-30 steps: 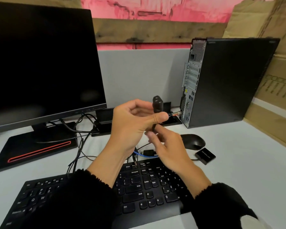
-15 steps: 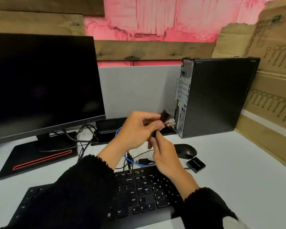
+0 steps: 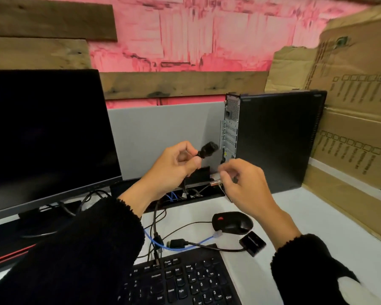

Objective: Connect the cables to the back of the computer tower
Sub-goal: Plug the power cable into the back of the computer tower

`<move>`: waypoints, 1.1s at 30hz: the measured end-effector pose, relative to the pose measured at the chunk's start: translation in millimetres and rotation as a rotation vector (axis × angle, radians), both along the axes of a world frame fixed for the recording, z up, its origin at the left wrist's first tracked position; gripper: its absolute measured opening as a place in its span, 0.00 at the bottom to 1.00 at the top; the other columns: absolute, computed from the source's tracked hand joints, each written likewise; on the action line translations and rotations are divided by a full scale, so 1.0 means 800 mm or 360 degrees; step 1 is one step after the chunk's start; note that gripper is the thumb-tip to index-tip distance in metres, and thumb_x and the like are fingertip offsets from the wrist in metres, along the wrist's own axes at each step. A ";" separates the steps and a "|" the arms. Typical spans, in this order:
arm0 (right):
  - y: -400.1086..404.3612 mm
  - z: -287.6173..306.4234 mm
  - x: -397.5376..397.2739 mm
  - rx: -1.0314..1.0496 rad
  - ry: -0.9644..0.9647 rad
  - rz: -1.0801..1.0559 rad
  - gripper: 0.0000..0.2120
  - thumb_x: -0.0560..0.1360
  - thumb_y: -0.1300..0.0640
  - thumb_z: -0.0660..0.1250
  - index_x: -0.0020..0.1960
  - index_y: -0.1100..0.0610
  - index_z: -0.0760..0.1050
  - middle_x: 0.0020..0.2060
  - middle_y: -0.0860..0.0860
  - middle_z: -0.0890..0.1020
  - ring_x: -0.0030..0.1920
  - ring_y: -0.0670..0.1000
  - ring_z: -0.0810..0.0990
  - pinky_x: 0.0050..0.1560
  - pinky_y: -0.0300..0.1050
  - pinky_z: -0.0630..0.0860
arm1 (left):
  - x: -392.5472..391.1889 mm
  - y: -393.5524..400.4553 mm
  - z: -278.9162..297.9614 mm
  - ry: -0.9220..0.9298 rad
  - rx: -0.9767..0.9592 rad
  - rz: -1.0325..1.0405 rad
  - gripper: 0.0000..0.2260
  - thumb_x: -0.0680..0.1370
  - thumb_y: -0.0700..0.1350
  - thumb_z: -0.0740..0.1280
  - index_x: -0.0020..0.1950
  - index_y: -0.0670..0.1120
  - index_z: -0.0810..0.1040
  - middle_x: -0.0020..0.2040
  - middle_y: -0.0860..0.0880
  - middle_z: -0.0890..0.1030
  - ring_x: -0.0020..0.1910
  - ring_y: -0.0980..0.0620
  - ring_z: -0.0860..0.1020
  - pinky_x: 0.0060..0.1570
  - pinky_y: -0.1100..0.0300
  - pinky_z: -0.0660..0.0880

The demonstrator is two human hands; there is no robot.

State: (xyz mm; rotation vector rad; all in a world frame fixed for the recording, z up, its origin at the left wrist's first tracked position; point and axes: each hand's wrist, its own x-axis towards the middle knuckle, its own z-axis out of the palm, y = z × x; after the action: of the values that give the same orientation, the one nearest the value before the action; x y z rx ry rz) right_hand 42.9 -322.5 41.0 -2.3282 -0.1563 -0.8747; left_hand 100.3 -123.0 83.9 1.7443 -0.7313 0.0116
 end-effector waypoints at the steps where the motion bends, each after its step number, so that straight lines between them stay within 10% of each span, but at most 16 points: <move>1: -0.008 0.018 0.009 -0.0053 -0.0047 -0.0040 0.07 0.80 0.56 0.68 0.53 0.50 0.84 0.47 0.42 0.84 0.48 0.47 0.81 0.54 0.49 0.78 | 0.010 -0.004 0.005 -0.0017 0.0006 0.0010 0.05 0.84 0.40 0.64 0.48 0.46 0.75 0.36 0.46 0.75 0.36 0.49 0.69 0.39 0.59 0.69; 11: -0.062 0.157 0.089 -0.0627 -0.0385 -0.0285 0.09 0.80 0.57 0.62 0.55 0.57 0.80 0.54 0.53 0.82 0.57 0.58 0.77 0.55 0.53 0.73 | 0.087 -0.069 0.063 0.0055 0.0093 0.0322 0.22 0.87 0.51 0.52 0.45 0.48 0.82 0.34 0.51 0.67 0.34 0.52 0.67 0.40 0.56 0.64; 14: -0.075 0.179 0.105 -0.0592 -0.0507 -0.0246 0.09 0.81 0.57 0.60 0.54 0.58 0.79 0.52 0.54 0.82 0.57 0.57 0.77 0.54 0.52 0.73 | 0.107 -0.082 0.069 0.0032 0.0088 0.0374 0.17 0.85 0.52 0.60 0.44 0.50 0.84 0.48 0.48 0.83 0.52 0.36 0.77 0.51 0.54 0.69; 16: -0.086 0.198 0.117 -0.0569 -0.0518 -0.0266 0.11 0.81 0.57 0.59 0.53 0.59 0.79 0.50 0.55 0.83 0.54 0.57 0.78 0.51 0.51 0.72 | 0.121 -0.089 0.072 0.0010 0.0085 0.0424 0.13 0.82 0.52 0.66 0.43 0.51 0.87 0.54 0.52 0.81 0.63 0.44 0.75 0.60 0.49 0.75; 22: -0.113 0.235 0.156 -0.0548 0.0038 -0.0270 0.20 0.83 0.49 0.54 0.53 0.59 0.82 0.44 0.58 0.83 0.48 0.63 0.81 0.52 0.57 0.78 | 0.145 -0.113 0.071 -0.0273 0.0231 0.0703 0.07 0.78 0.51 0.74 0.47 0.48 0.89 0.50 0.53 0.87 0.52 0.57 0.80 0.54 0.64 0.71; 27: -0.124 0.250 0.178 -0.0697 0.0390 -0.0355 0.19 0.81 0.47 0.54 0.56 0.51 0.83 0.60 0.56 0.83 0.62 0.62 0.78 0.69 0.60 0.70 | 0.149 -0.127 0.062 -0.0514 0.0082 0.0824 0.10 0.78 0.49 0.74 0.56 0.48 0.87 0.45 0.52 0.86 0.45 0.57 0.79 0.48 0.64 0.75; 33: -0.126 0.241 0.185 -0.0710 0.0535 -0.0358 0.21 0.73 0.46 0.48 0.48 0.52 0.78 0.60 0.53 0.79 0.57 0.62 0.77 0.64 0.62 0.72 | 0.164 -0.127 0.052 -0.0642 -0.0049 0.0795 0.09 0.75 0.47 0.77 0.55 0.48 0.88 0.45 0.52 0.87 0.43 0.53 0.82 0.50 0.61 0.78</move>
State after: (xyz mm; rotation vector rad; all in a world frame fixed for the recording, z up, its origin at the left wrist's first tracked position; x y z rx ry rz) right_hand 190.5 -423.4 233.6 -2.9176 0.0628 -0.5771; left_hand 231.8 -224.7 125.3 1.8759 -0.5547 0.7279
